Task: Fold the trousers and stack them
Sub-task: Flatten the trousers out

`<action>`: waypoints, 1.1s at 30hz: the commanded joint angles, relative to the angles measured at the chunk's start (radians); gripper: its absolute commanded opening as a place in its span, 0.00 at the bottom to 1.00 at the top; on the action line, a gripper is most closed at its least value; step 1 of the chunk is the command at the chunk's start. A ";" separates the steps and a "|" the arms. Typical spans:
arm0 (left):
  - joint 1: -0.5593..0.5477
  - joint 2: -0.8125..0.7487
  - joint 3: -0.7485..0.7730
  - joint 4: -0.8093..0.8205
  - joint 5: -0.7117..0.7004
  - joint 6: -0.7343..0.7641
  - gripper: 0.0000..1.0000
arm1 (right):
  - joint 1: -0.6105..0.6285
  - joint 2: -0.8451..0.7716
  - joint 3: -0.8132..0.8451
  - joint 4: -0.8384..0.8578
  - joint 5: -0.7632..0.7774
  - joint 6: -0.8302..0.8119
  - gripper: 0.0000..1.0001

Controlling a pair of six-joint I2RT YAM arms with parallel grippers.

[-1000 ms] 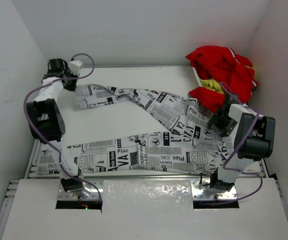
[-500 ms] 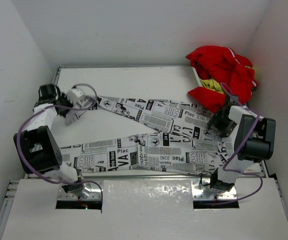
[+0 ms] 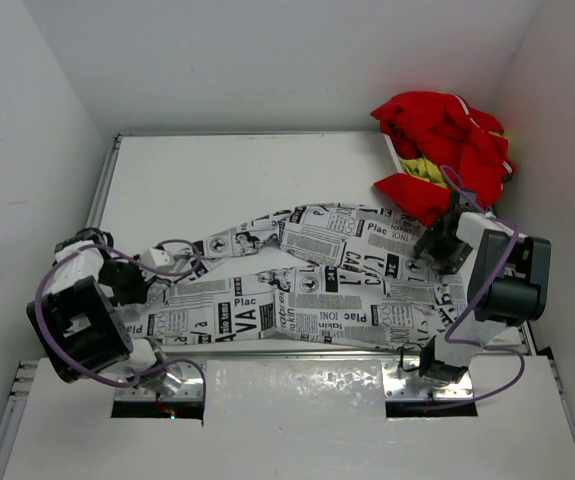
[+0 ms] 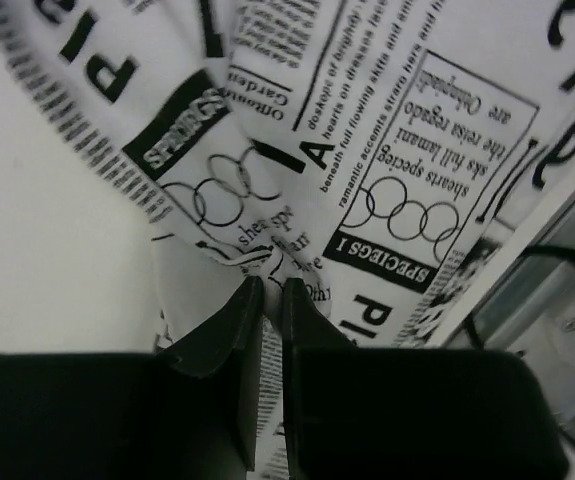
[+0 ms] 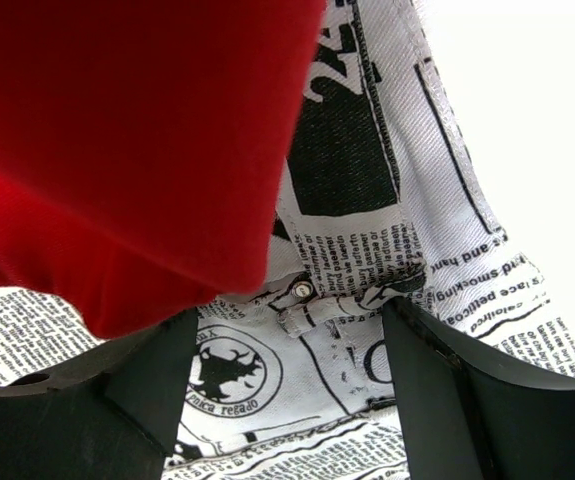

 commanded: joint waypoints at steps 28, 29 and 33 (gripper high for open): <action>-0.211 -0.156 -0.299 0.607 0.078 -0.110 0.00 | 0.106 -0.234 -0.078 0.023 0.032 -0.088 0.71; -0.208 -0.162 -0.305 0.578 0.081 -0.081 0.00 | 0.129 -0.251 -0.068 0.037 0.038 -0.103 0.71; -0.208 -0.176 -0.321 0.391 0.097 0.060 0.00 | 0.277 -0.335 -0.018 0.121 0.028 -0.209 0.70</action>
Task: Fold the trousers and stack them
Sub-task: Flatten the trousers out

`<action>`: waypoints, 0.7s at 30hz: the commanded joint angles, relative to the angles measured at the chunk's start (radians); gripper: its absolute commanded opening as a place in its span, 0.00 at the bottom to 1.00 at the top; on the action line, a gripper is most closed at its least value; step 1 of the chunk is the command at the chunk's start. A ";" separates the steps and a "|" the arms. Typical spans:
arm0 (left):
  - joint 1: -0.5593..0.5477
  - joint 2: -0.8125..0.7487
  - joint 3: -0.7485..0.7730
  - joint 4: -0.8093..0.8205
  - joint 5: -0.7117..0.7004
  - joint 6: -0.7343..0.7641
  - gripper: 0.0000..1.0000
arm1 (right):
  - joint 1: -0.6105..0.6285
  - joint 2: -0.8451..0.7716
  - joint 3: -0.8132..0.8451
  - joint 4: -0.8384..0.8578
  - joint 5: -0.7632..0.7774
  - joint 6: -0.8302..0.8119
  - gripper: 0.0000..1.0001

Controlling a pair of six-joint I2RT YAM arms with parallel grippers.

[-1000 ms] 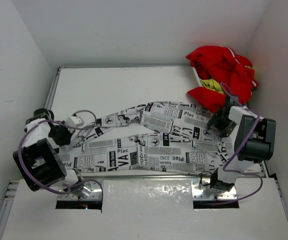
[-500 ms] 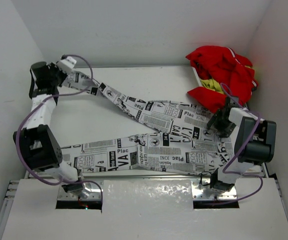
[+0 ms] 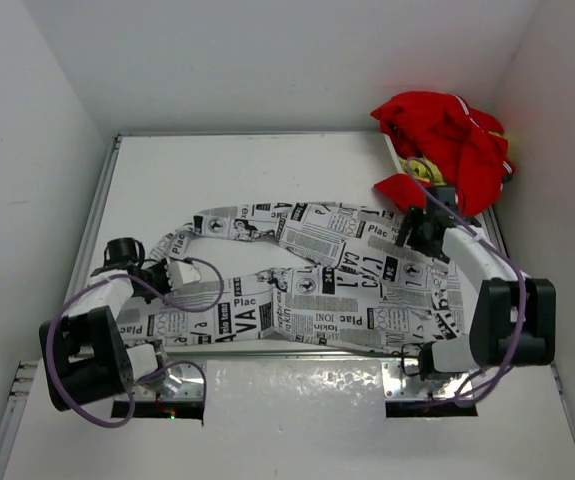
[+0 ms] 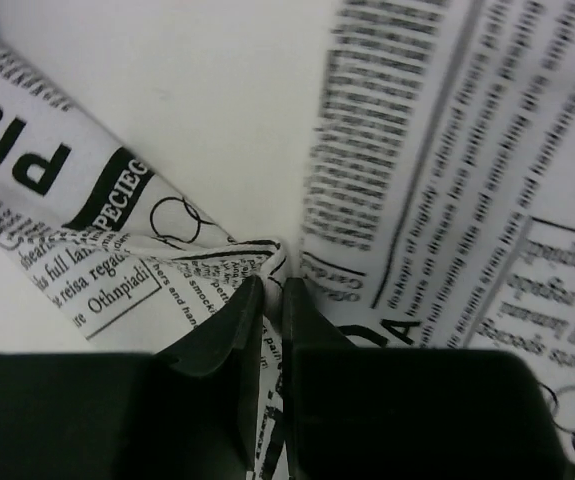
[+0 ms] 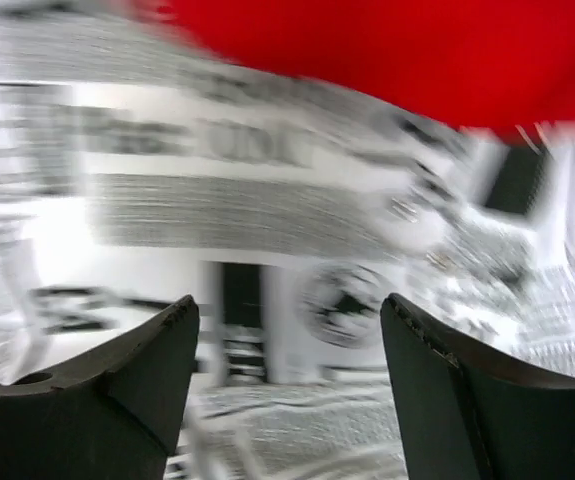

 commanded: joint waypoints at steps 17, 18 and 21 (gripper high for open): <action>0.013 -0.059 0.472 -0.356 0.129 -0.236 0.80 | 0.265 0.068 0.221 0.135 -0.101 -0.146 0.70; 0.013 -0.057 0.490 -0.350 0.151 -0.273 0.82 | 0.265 0.091 0.232 0.123 -0.100 -0.151 0.70; 0.020 -0.048 0.496 -0.172 0.035 -0.592 0.68 | 0.263 0.135 0.271 0.065 -0.092 -0.140 0.70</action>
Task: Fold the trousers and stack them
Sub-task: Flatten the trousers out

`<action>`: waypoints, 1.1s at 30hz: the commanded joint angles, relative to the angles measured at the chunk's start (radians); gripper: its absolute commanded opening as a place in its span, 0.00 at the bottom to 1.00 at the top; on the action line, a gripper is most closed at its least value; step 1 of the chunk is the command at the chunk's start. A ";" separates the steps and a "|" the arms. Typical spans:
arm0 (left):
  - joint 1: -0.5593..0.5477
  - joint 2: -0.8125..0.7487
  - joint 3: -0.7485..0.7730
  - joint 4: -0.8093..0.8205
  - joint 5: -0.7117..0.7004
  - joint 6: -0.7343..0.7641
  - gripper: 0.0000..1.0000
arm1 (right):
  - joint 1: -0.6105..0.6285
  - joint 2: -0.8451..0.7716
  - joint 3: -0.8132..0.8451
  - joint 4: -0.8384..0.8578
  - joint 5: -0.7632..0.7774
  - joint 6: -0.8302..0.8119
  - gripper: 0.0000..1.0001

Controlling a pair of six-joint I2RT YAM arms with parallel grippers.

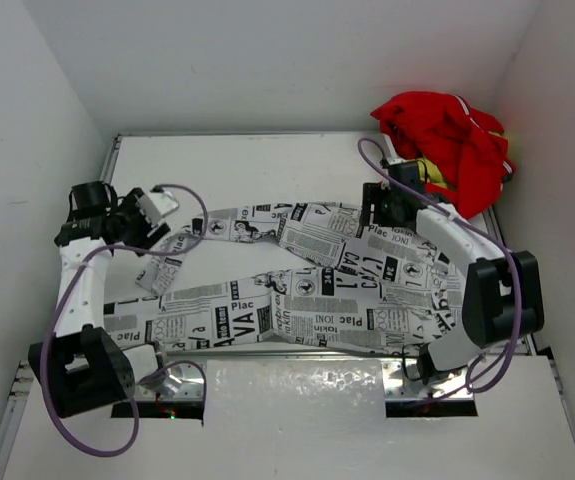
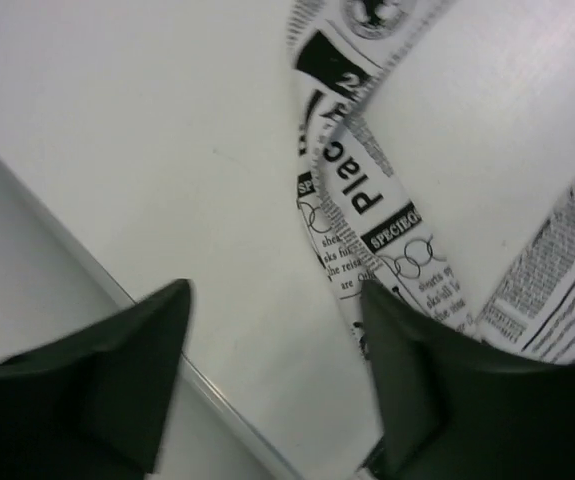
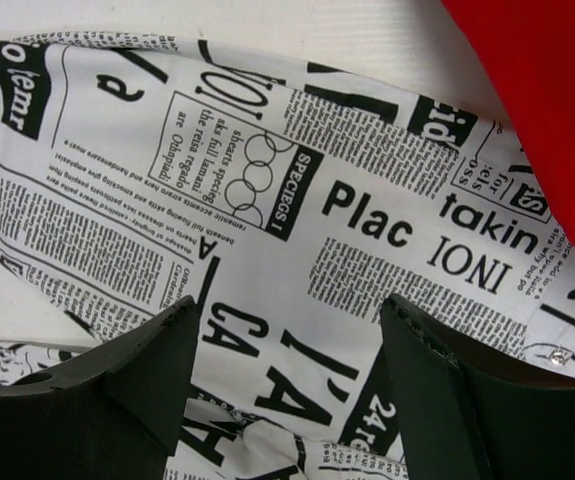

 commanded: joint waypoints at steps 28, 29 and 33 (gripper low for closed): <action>0.218 0.428 -0.114 0.151 -0.291 -0.729 0.45 | 0.006 0.091 0.190 -0.156 0.050 0.010 0.70; 0.215 0.441 -0.119 0.149 -0.288 -0.713 0.45 | 0.006 0.088 0.189 -0.158 0.065 0.012 0.70; 0.202 0.445 -0.155 0.194 -0.271 -0.678 0.40 | -0.038 0.084 0.175 -0.179 0.118 0.097 0.70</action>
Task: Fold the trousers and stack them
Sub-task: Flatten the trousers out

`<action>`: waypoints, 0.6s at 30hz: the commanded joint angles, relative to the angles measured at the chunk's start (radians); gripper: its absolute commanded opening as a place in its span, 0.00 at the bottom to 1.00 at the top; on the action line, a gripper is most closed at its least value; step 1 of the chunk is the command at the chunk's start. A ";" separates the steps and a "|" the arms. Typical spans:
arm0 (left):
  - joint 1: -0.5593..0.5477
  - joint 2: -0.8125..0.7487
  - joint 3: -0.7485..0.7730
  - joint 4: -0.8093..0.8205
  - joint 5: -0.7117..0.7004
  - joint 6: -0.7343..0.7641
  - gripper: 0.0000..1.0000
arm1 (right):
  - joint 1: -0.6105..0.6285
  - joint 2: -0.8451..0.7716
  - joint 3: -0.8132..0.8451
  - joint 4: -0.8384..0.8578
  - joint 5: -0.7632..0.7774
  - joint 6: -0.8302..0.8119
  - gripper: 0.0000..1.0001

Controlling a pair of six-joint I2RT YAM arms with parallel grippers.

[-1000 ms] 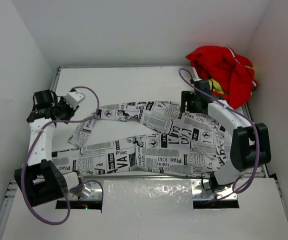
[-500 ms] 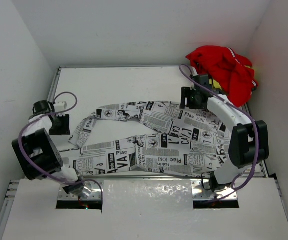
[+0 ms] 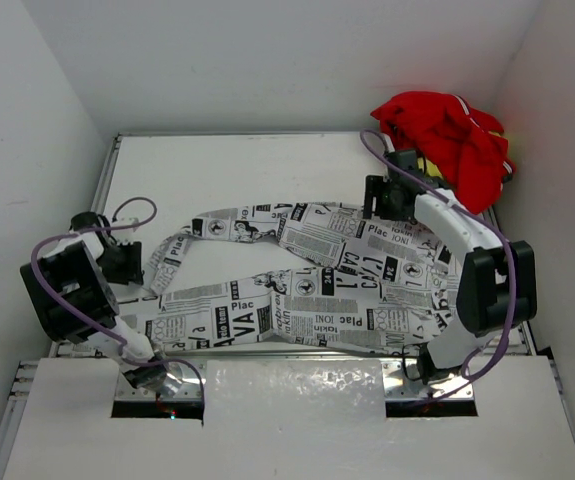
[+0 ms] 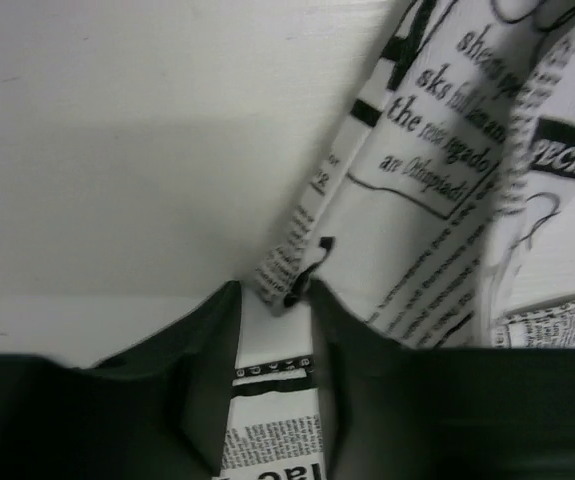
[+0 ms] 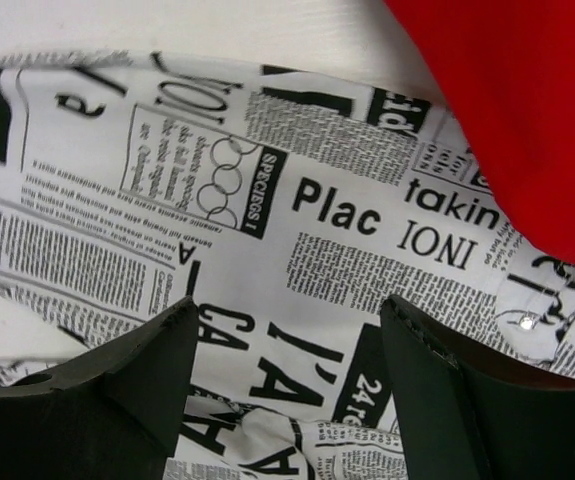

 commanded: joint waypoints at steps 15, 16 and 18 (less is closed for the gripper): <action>-0.005 -0.042 0.345 0.095 -0.154 0.128 0.00 | -0.345 0.016 -0.300 0.060 0.159 0.322 0.68; -0.005 -0.050 0.397 0.095 -0.143 0.136 0.00 | -0.352 0.036 -0.306 0.062 0.162 0.324 0.68; -0.005 -0.054 0.447 0.093 -0.135 0.143 0.00 | -0.360 0.054 -0.314 0.043 0.158 0.333 0.68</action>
